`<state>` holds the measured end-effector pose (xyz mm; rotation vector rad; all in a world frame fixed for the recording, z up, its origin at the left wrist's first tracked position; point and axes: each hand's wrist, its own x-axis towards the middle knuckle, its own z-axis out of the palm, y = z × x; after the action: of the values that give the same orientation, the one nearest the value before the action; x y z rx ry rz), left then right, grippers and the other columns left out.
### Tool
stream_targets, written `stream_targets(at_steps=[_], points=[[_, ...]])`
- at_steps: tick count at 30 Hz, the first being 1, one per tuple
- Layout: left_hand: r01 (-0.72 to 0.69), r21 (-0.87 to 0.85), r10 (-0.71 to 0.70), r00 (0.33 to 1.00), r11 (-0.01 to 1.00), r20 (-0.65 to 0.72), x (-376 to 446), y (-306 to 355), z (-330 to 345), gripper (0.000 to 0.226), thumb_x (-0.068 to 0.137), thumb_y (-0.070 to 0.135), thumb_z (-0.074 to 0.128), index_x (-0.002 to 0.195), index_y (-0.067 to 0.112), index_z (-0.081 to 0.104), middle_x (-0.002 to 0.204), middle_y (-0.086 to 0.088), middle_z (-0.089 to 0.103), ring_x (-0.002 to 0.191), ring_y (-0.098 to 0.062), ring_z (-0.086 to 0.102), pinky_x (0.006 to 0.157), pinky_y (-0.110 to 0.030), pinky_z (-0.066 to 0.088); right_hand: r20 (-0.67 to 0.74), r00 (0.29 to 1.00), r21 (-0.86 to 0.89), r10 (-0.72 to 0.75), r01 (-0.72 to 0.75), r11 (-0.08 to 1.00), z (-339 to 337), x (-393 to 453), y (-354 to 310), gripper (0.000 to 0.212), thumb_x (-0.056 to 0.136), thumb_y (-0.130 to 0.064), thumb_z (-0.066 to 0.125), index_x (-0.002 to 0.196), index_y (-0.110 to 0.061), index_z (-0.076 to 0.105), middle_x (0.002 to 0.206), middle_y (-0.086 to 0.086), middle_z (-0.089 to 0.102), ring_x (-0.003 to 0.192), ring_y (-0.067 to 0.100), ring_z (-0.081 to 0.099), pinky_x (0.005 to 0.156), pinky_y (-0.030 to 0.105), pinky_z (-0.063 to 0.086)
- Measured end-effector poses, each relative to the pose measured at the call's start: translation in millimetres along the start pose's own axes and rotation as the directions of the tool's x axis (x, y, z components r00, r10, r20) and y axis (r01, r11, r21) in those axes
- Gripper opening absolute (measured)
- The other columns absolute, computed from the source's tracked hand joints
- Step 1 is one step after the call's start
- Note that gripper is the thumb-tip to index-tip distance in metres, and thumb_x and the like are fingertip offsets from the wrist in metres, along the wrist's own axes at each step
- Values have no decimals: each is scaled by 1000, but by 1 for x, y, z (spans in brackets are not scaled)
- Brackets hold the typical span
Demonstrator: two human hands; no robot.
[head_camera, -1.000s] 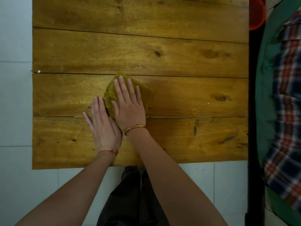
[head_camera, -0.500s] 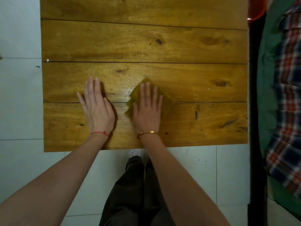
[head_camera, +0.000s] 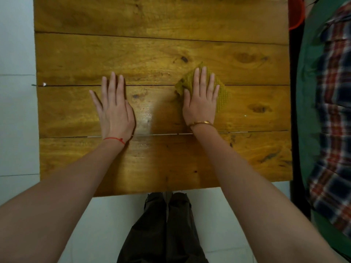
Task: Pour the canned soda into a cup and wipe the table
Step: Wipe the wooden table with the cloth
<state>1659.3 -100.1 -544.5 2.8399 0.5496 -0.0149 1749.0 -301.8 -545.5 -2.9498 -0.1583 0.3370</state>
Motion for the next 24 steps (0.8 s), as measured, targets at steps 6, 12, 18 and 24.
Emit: stream_targets(at_steps=[6, 12, 18, 24], points=[[27, 5, -28, 999, 1000, 30, 6, 3, 3, 60, 98, 22, 26, 157, 19, 13, 165, 0, 8, 153, -20, 0, 120, -58, 1, 21, 972, 20, -235, 234, 972, 12, 9, -76, 60, 102, -42, 19, 156, -21, 0, 164, 0, -3, 151, 24, -6, 122, 46, 0], [36, -14, -35, 997, 999, 72, 8, 4, -3, 60, 99, 22, 26, 157, 20, 12, 165, 2, 7, 153, -18, -2, 120, -58, 2, 20, 971, -29, -237, 237, 971, -4, 35, -31, 60, 102, -41, 21, 156, -22, 2, 164, -1, -1, 151, 22, -3, 123, 43, 4], [48, 28, -50, 993, 998, 106, 10, 6, -7, 61, 98, 24, 23, 157, 18, 12, 165, 0, 8, 153, -20, 0, 119, -60, 5, -68, 984, -22, 167, -169, 985, -18, 100, -21, 61, 102, -41, 19, 156, -17, 1, 164, 2, -1, 151, 28, -3, 121, 49, 3], [31, 53, -37, 993, 998, 114, 9, 5, -7, 61, 98, 22, 25, 157, 18, 11, 165, -1, 7, 153, -22, 0, 119, -61, 6, 73, 939, 11, -336, 336, 942, 2, 79, -111, 62, 101, -43, 21, 156, -20, 0, 164, 0, -4, 151, 25, -6, 122, 46, 0]])
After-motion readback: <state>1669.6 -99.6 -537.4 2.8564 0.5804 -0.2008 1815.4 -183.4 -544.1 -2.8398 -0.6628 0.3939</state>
